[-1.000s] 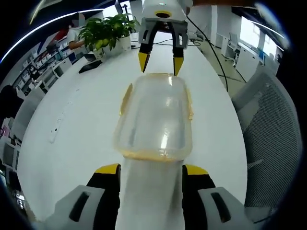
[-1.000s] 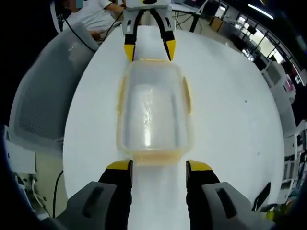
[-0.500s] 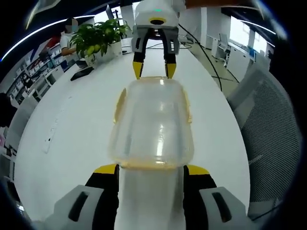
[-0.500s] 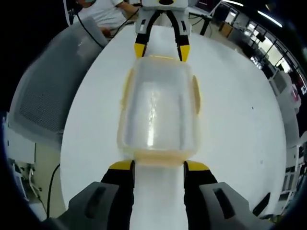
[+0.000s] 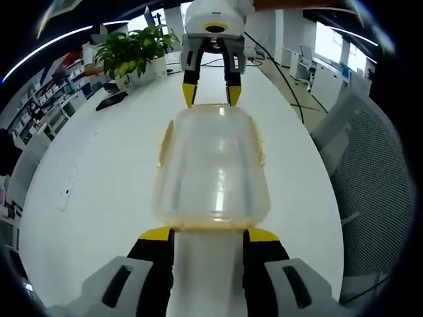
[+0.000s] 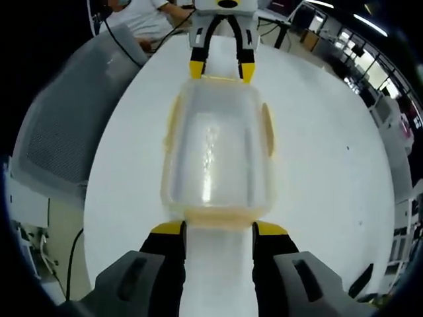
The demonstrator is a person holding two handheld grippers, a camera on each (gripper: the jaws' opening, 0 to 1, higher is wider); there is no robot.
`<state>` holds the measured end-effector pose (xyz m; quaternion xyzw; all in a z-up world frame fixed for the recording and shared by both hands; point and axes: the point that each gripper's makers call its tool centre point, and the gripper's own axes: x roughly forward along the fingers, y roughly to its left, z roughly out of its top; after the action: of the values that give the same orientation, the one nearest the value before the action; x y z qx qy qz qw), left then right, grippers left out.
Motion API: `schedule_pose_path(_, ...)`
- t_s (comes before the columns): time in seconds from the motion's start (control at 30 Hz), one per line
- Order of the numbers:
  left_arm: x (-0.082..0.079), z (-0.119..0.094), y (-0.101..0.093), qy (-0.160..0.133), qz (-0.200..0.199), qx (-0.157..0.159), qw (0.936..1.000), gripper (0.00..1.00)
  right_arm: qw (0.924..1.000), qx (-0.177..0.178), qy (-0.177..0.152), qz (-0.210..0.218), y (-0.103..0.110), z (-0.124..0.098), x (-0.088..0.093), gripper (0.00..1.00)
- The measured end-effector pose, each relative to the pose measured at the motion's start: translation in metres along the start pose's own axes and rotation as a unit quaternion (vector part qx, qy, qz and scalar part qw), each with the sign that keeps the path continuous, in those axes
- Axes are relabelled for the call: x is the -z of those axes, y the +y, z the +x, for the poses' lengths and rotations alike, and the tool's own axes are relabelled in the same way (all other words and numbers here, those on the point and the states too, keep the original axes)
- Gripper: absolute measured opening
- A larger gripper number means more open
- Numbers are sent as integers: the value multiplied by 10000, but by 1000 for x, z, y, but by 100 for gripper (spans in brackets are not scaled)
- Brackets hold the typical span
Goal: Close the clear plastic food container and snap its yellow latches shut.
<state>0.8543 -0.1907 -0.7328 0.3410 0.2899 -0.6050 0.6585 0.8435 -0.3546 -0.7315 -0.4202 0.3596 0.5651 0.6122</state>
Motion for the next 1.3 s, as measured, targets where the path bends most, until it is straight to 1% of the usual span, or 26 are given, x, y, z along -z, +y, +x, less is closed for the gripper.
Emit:
schedule_pose_path(0.37, 2, -8, -2, 47, -82, 53, 9999, 34, 10000, 29, -3, -31, 1, -5, -2, 35)
schedule_pose_path(0.6, 0, -11, -2, 68, -87, 62, 9999, 34, 9999, 75, -93, -21, 1, -10, -5, 35)
schedule_pose_path(0.8, -2, -14, -1, 23, -112, 43, 9999, 34, 9998, 81, -158, 21, 2, -14, -6, 35)
schedule_pose_path(0.97, -11, -18, 2, -113, -157, -5, 9998, 33, 9997, 102, -199, 57, 0, -16, -4, 35)
schedule_pose_path(1.1, -11, -16, 2, -79, -97, 19, 9999, 34, 9999, 79, -59, -47, 1, -11, 0, 36)
schedule_pose_path(1.3, -5, -15, 2, 8, -62, 24, 10000, 34, 9999, 108, 8, -128, 0, -8, 1, 36)
